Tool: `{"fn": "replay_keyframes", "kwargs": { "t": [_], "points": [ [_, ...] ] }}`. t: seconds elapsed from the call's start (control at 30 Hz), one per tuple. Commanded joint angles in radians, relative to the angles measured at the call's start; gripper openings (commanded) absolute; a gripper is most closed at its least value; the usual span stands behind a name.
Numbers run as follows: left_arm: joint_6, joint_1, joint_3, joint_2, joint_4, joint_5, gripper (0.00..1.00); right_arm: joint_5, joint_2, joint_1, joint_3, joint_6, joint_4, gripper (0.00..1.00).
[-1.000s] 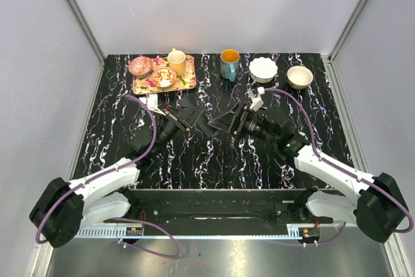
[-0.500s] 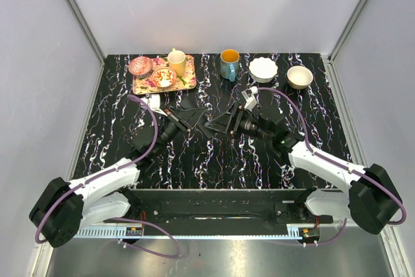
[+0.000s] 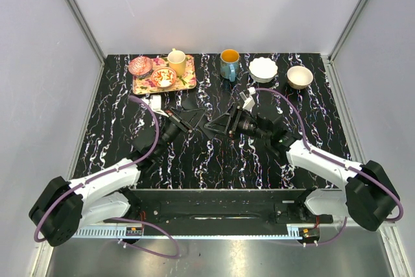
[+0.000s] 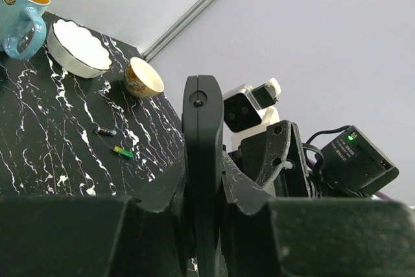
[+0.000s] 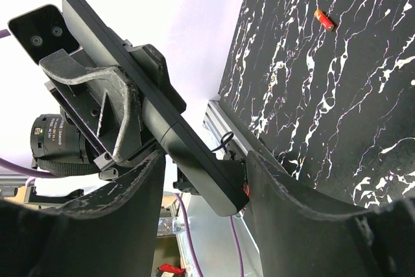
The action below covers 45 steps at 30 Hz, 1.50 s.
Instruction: Load the batteries into the remote control
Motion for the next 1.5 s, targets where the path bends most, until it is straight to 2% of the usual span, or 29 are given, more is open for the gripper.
{"fn": "replay_keyframes", "kwargs": {
  "t": [0.0,0.13,0.27,0.5,0.6,0.63,0.73,0.9,1.0,1.03,1.17,1.27,1.33,1.47],
  "points": [
    [0.024,-0.009,0.030,-0.004,0.077,-0.025,0.00,-0.016,-0.001,-0.004,0.031,0.020,0.065,0.58],
    [0.027,-0.014,0.027,-0.006,0.081,-0.030,0.00,-0.014,0.007,-0.004,0.028,0.030,0.081,0.56],
    [0.029,-0.017,0.025,-0.009,0.084,-0.033,0.00,-0.019,0.016,-0.004,0.025,0.036,0.093,0.47],
    [0.029,-0.019,0.025,-0.013,0.086,-0.042,0.00,-0.017,0.009,-0.005,0.007,0.034,0.093,0.46],
    [0.026,-0.019,0.027,-0.006,0.084,-0.040,0.00,-0.019,0.003,-0.004,0.010,0.034,0.082,0.55],
    [0.026,-0.019,0.027,-0.004,0.084,-0.040,0.00,-0.019,-0.001,-0.004,0.013,0.031,0.073,0.66],
    [0.018,-0.019,0.022,-0.001,0.075,-0.045,0.00,-0.008,-0.016,-0.004,0.034,0.013,0.027,0.81],
    [0.003,-0.019,0.008,-0.001,0.064,-0.062,0.00,0.016,-0.047,-0.010,0.080,-0.050,-0.070,0.89],
    [-0.013,-0.017,0.007,-0.003,0.035,-0.074,0.00,0.041,-0.077,-0.010,0.146,-0.163,-0.220,0.90],
    [-0.016,-0.014,0.008,-0.003,0.024,-0.069,0.00,0.051,-0.103,-0.008,0.169,-0.206,-0.336,0.91],
    [-0.055,0.029,0.046,0.002,-0.071,-0.002,0.00,0.137,-0.177,-0.008,0.284,-0.421,-0.625,0.91],
    [-0.107,0.078,0.082,0.028,-0.126,0.108,0.00,0.215,-0.195,0.008,0.370,-0.612,-0.838,0.90],
    [-0.146,0.116,0.112,0.065,-0.161,0.199,0.00,0.269,-0.188,0.033,0.407,-0.668,-0.954,0.88],
    [-0.262,0.153,0.161,0.166,-0.141,0.367,0.00,0.409,-0.146,0.120,0.479,-0.760,-1.062,0.87]
  ]
}}
